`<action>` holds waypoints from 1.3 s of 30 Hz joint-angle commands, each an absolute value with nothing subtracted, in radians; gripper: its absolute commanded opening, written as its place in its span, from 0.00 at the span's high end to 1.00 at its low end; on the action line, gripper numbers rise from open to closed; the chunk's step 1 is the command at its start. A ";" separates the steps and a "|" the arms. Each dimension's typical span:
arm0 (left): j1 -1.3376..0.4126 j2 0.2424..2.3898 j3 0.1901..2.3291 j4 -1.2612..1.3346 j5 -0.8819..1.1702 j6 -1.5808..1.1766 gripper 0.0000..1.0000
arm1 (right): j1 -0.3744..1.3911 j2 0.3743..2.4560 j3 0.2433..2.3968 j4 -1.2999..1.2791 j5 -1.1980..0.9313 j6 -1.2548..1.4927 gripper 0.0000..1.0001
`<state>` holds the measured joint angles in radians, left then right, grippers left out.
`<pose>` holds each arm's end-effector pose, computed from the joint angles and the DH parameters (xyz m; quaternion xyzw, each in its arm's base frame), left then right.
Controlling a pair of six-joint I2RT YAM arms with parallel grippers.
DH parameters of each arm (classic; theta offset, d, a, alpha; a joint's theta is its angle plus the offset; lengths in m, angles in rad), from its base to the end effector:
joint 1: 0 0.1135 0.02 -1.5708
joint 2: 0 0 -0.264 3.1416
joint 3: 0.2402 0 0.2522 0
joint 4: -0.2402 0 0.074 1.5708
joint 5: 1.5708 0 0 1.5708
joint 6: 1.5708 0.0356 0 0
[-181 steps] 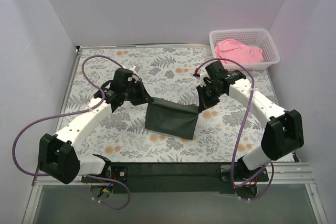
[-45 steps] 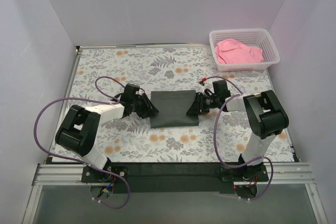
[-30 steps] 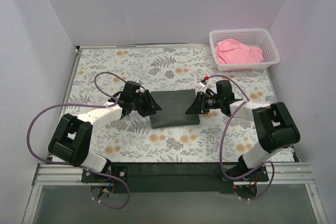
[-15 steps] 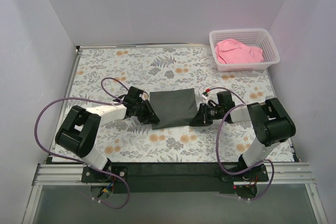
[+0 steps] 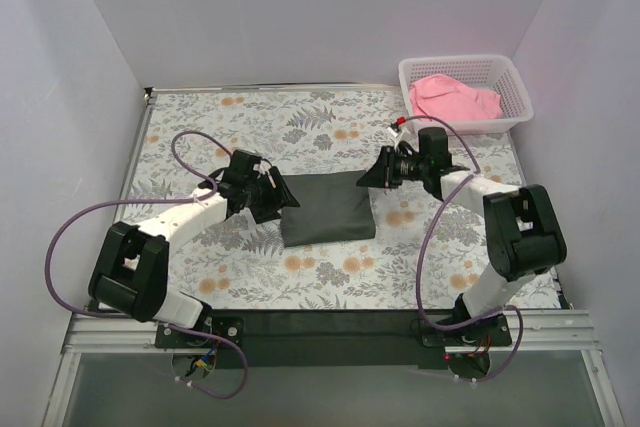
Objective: Fold and stack the t-shirts
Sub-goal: Fold the tshirt, then neatly place the folded tshirt to the corner
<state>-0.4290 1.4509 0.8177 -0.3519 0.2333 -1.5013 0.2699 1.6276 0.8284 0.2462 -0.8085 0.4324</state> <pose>0.2525 -0.1246 0.1885 -0.4569 0.8347 -0.2992 0.0716 0.3138 0.1135 0.1915 -0.1258 0.8158 0.4766 0.3025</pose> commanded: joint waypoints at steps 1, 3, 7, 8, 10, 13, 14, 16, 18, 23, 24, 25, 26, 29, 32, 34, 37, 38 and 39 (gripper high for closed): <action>-0.376 1.399 0.877 -0.383 0.195 -1.447 0.40 | 0.258 1.745 0.965 0.255 -0.762 0.434 0.74; -0.327 1.394 0.884 -0.385 0.201 -1.413 0.40 | 0.250 1.825 1.017 0.256 -0.744 0.436 0.74; -0.247 1.365 0.885 -0.380 0.173 -1.350 0.39 | 0.224 1.948 1.118 0.258 -0.736 0.434 0.75; -0.236 1.358 0.874 -0.374 0.157 -1.338 0.39 | 0.218 1.986 1.126 0.258 -0.729 0.430 0.75; -0.210 1.332 0.858 -0.357 0.146 -1.312 0.39 | 0.198 2.020 1.140 0.258 -0.721 0.419 0.75; -0.180 1.313 0.816 -0.328 0.138 -1.293 0.39 | 0.176 2.078 1.160 0.255 -0.719 0.410 0.75; -0.178 1.307 0.810 -0.325 0.140 -1.290 0.39 | 0.173 2.083 1.163 0.253 -0.716 0.405 0.75; -0.173 1.305 0.805 -0.327 0.132 -1.273 0.39 | 0.166 2.069 1.161 0.241 -0.709 0.394 0.76; -0.172 1.290 0.807 -0.331 0.124 -1.266 0.38 | 0.166 2.019 1.161 0.187 -0.693 0.371 0.75; -0.172 1.250 0.838 -0.379 0.068 -1.236 0.27 | 0.172 1.820 1.098 0.043 -0.560 0.313 0.68; -0.172 1.238 0.839 -0.383 0.054 -1.230 0.25 | 0.179 1.792 1.076 -0.018 -0.530 0.307 0.66; -0.172 1.230 0.838 -0.390 0.039 -1.227 0.20 | 0.187 1.766 1.060 -0.064 -0.502 0.302 0.64; -0.172 1.221 0.835 -0.391 0.016 -1.223 0.16 | 0.196 1.723 1.051 -0.098 -0.448 0.298 0.61; -0.172 1.192 0.812 -0.391 -0.026 -1.218 0.11 | 0.242 1.663 1.005 -0.208 -0.384 0.308 0.53; -0.172 1.164 0.792 -0.390 -0.050 -1.212 0.11 | 0.305 1.623 0.965 -0.294 -0.298 0.330 0.51; -0.172 1.144 0.781 -0.387 -0.061 -1.210 0.11 | 0.354 1.609 0.954 -0.323 -0.244 0.351 0.52; -0.172 1.129 0.761 -0.377 -0.078 -1.209 0.11 | 0.388 1.606 0.945 -0.339 -0.216 0.371 0.55; -0.172 1.123 0.756 -0.376 -0.080 -1.207 0.12 | 0.394 1.612 0.949 -0.342 -0.206 0.373 0.57; -0.172 1.121 0.756 -0.376 -0.081 -1.206 0.12 | 0.406 1.617 0.954 -0.342 -0.199 0.374 0.57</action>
